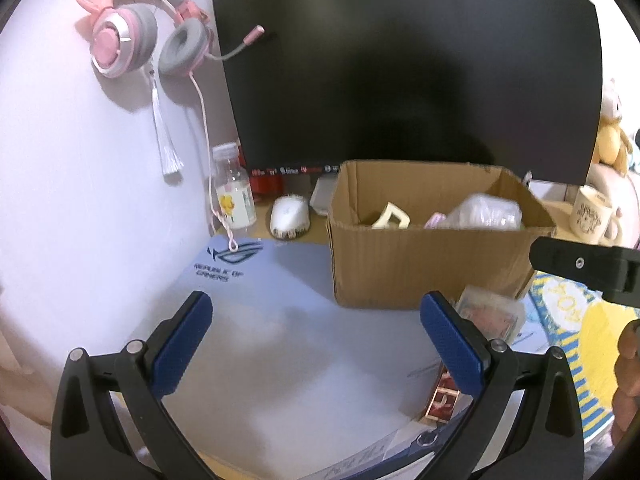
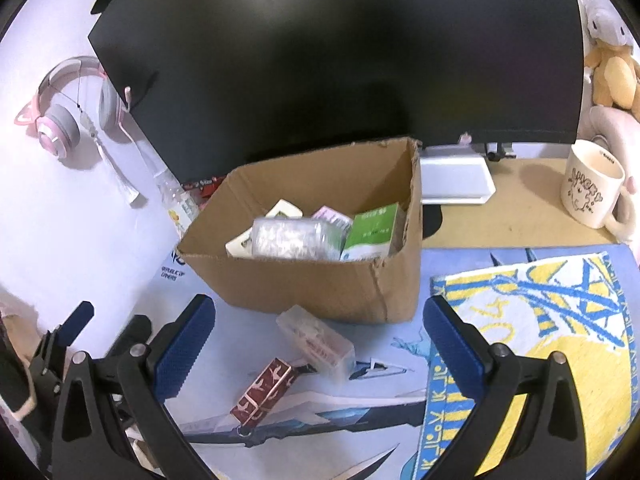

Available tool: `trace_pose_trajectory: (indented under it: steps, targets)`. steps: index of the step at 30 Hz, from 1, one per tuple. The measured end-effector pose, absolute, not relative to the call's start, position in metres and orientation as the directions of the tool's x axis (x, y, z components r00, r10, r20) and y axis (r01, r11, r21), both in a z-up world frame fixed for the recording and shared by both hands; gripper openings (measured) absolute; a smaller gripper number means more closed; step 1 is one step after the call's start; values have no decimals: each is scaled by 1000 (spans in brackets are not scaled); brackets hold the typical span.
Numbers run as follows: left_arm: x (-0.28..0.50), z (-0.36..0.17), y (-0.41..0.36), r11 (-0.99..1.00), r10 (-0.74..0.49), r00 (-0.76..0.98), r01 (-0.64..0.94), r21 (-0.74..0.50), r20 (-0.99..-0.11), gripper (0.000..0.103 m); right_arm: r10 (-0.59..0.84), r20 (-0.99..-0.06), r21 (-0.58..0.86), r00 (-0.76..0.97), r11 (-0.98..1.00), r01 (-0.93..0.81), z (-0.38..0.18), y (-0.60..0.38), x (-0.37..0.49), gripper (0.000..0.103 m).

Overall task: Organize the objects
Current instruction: 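Move both open tools back from the cardboard box toward the small clip box, then grasp the red crane-print box with left tool while right grasps clear paperclip box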

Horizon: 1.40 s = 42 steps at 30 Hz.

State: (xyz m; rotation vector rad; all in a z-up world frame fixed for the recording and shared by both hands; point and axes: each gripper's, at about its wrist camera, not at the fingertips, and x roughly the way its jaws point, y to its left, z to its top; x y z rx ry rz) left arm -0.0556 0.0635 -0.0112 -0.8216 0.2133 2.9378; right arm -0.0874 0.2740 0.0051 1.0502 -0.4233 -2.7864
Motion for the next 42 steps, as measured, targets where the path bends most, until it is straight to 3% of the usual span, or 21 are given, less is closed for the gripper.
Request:
trace_pose_trajectory:
  steps: [11, 17, 30, 37, 42]
  targets:
    - [-58, -51, 84, -971, 123, -781, -222, 88, -613, 103, -158, -636, 258, -755, -966, -15, -9, 271, -80, 103]
    - [-64, -63, 102, -963, 80, -776, -222, 153, -625, 103, -239, -669, 329, -704, -944, 7, -26, 276, -86, 103]
    - [-73, -81, 119, -939, 195, -689, -337, 71, -698, 103, -308, -715, 408, -628, -913, -18, -58, 283, -95, 103]
    - [-82, -98, 122, -936, 170, -652, -342, 87, -739, 103, -283, -733, 354, -618, -935, 8, -67, 271, -99, 103]
    - [-83, -101, 115, -943, 208, -649, -331, 26, -732, 103, -274, -745, 322, -609, -946, 31, -75, 264, -104, 103]
